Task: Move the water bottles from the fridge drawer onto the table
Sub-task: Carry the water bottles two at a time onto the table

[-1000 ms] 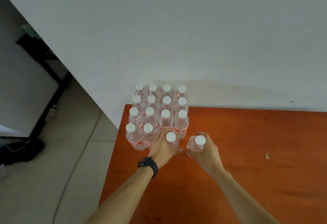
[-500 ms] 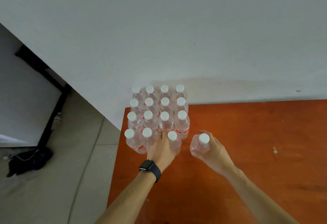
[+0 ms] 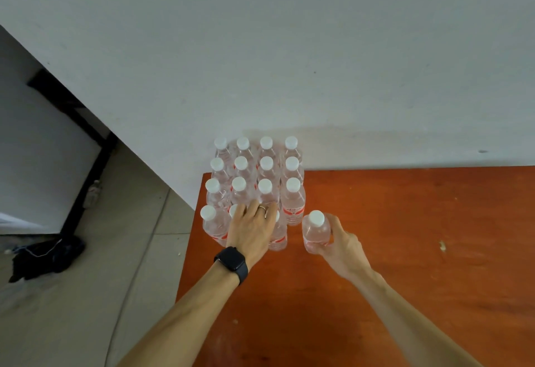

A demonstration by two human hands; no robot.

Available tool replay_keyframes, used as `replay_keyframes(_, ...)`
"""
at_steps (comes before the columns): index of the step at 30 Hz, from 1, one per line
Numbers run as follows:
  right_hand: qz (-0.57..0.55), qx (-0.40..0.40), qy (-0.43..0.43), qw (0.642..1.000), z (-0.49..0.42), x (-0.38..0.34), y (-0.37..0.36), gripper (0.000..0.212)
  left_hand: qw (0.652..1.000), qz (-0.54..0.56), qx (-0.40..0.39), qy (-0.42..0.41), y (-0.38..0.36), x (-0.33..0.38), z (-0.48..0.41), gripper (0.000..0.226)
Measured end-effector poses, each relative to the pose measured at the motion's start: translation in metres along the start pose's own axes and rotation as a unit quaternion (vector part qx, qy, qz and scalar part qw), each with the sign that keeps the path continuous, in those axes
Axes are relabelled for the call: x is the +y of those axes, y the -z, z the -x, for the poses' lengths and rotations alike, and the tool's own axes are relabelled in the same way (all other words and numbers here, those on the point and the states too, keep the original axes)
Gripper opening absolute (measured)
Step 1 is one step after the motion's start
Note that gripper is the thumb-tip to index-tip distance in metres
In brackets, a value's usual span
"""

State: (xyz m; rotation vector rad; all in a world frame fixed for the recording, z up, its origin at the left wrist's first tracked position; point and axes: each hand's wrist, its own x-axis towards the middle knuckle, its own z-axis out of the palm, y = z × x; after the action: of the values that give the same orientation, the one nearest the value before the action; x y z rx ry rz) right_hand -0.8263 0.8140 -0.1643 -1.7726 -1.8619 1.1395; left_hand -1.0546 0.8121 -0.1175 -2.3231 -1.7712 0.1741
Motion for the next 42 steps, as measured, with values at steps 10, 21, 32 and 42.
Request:
replay_keyframes(10, -0.038, 0.004, 0.032, 0.999, -0.008, -0.030, -0.034, 0.081, 1.000, 0.017, 0.024, -0.007, -0.004, -0.016, 0.001, 0.073)
replay_keyframes(21, -0.038, -0.014, 0.017, 0.999, -0.015, -0.031, -0.032, 0.081, 0.990, 0.128, -0.054, 0.025, 0.002, -0.025, -0.006, 0.058)
replay_keyframes(32, -0.036, -0.050, -0.010, 0.998, -0.016, -0.029, -0.030, 0.091, 0.977, 0.178, -0.084, 0.087, 0.011, -0.022, -0.011, 0.053)
replay_keyframes(42, -0.017, -0.044, -0.035, 0.998, 0.015, -0.033, -0.003, 0.093, 0.982, 0.174, -0.043, 0.055, 0.016, -0.020, -0.001, 0.056)
